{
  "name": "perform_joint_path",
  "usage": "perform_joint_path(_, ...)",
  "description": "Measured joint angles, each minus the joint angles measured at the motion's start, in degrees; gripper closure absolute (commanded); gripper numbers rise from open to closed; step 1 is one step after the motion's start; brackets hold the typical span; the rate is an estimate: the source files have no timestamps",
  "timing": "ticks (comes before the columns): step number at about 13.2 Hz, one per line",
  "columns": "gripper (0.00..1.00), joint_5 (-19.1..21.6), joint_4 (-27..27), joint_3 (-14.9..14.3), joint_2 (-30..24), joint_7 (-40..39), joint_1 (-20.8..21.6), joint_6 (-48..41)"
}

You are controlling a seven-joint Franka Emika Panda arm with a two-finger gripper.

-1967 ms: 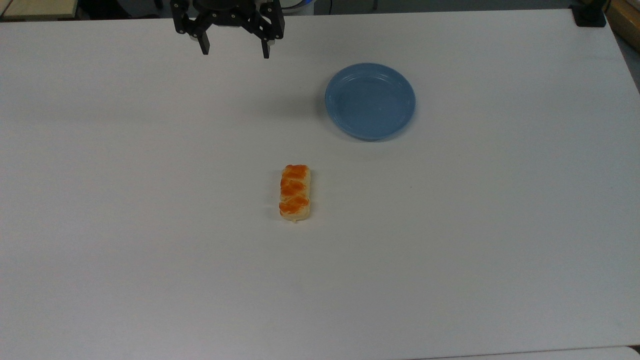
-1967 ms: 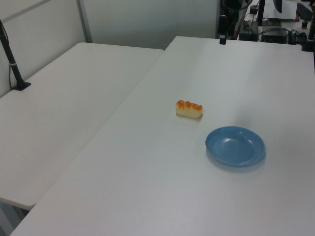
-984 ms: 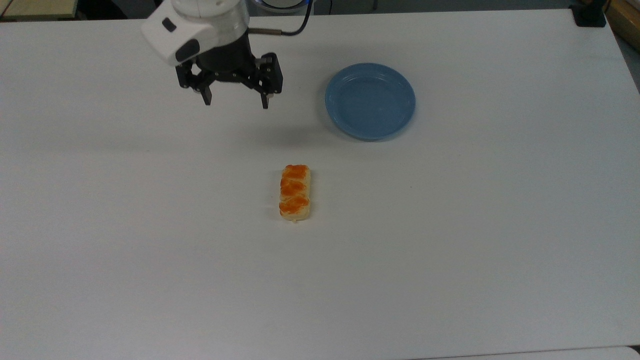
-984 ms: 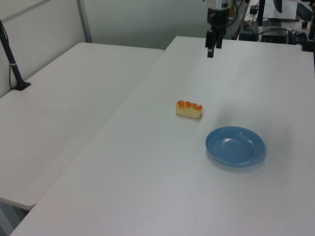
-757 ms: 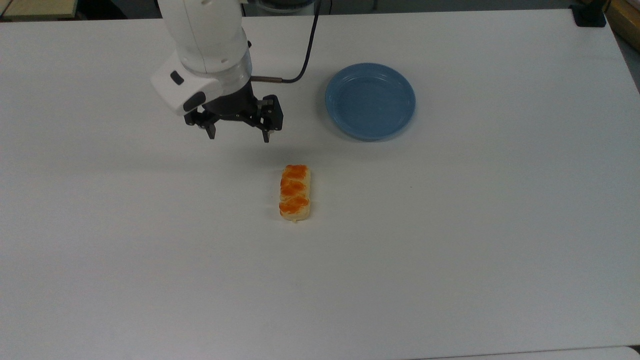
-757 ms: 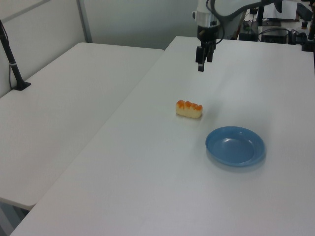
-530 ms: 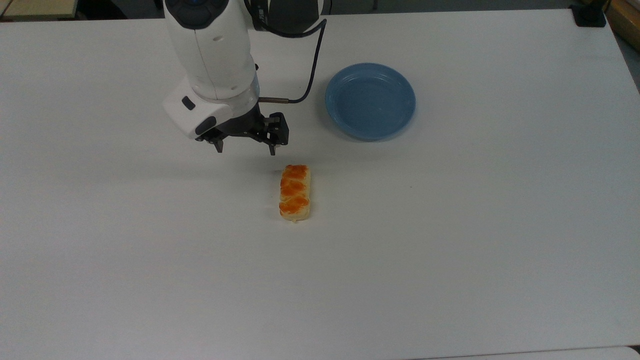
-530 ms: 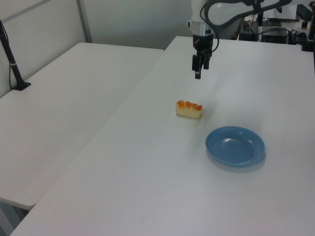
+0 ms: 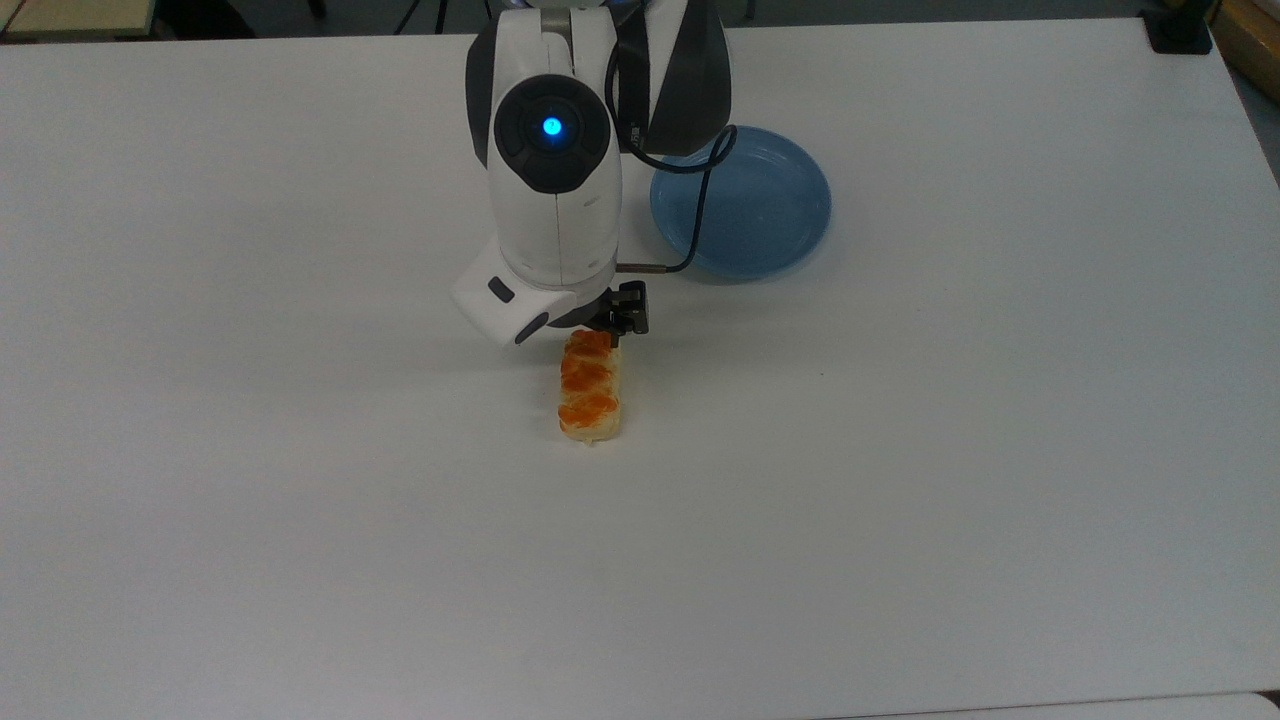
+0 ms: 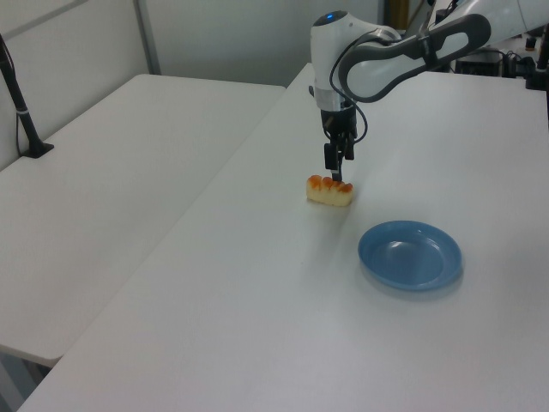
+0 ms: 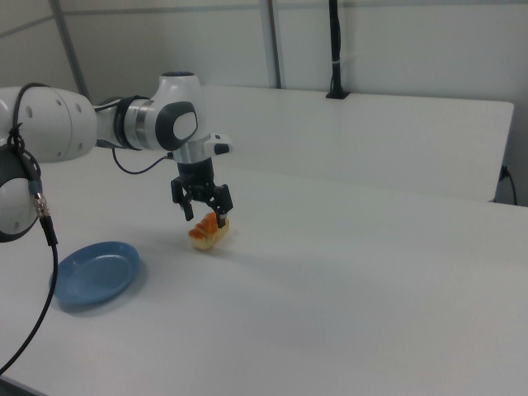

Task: Put the bread on a plate
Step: 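Close the gripper around the bread roll and lift it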

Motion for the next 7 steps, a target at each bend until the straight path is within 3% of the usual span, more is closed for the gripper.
perform_joint_path(5,0.01,-3.29,0.05,1.43,3.53,5.84,0.81,2.92)
perform_joint_path(7,0.16,-4.37,0.12,1.44,4.81,8.25,1.41,4.42)
